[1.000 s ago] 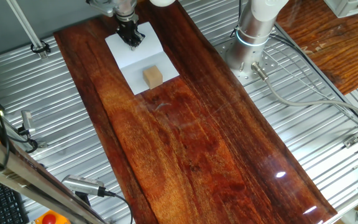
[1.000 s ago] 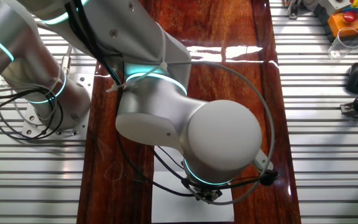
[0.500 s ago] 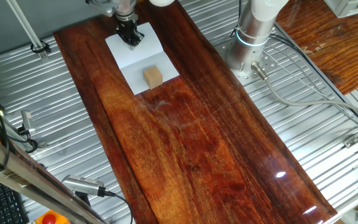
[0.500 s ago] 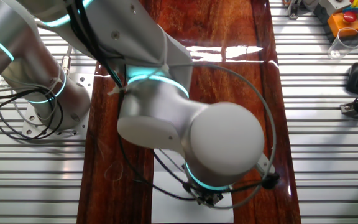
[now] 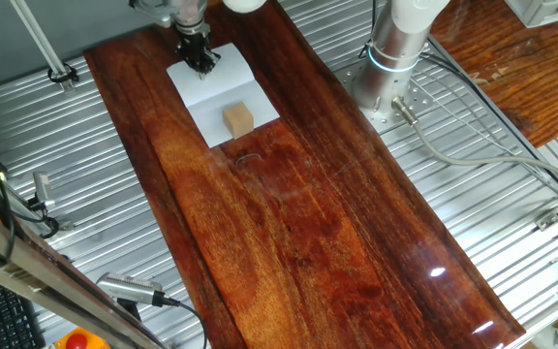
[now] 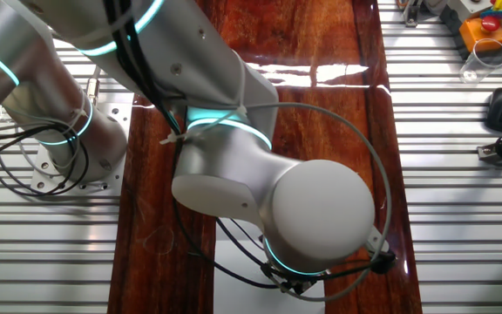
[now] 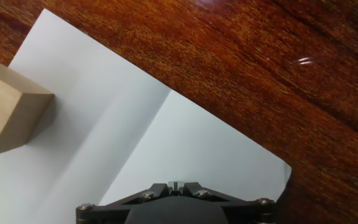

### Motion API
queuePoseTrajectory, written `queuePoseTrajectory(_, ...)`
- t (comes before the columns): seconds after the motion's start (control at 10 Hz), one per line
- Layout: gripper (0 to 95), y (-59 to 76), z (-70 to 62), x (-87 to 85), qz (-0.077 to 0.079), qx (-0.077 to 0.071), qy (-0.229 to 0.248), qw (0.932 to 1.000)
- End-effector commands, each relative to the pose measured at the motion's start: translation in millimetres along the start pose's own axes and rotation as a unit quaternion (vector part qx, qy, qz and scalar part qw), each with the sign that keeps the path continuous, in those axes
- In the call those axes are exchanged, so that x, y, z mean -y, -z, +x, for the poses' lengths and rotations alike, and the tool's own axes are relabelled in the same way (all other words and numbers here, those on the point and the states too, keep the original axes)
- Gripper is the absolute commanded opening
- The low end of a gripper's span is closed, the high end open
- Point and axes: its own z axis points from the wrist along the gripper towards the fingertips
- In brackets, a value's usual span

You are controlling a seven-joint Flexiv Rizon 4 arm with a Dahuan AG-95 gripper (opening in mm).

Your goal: Unfold a piece of paper

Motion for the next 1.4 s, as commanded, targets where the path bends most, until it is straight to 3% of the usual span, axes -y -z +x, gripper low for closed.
queuePoseTrajectory(0.1,0.0,-0.8,-1.3,0.4,-0.001,-0.002,-0.009,1.0)
queuePoseTrajectory(0.4,0.0,-1.0,-2.2,1.0,0.002,-0.002,-0.009,1.0)
queuePoseTrajectory(0.7,0.0,2.6,-35.2,16.0,-0.001,-0.003,0.0,1.0)
queuePoseTrajectory(1.0,0.0,6.6,-76.2,17.0,-0.003,-0.004,-0.007,1.0)
queuePoseTrajectory(1.4,0.0,0.2,-96.8,-2.5,-0.004,-0.004,-0.02,0.9998)
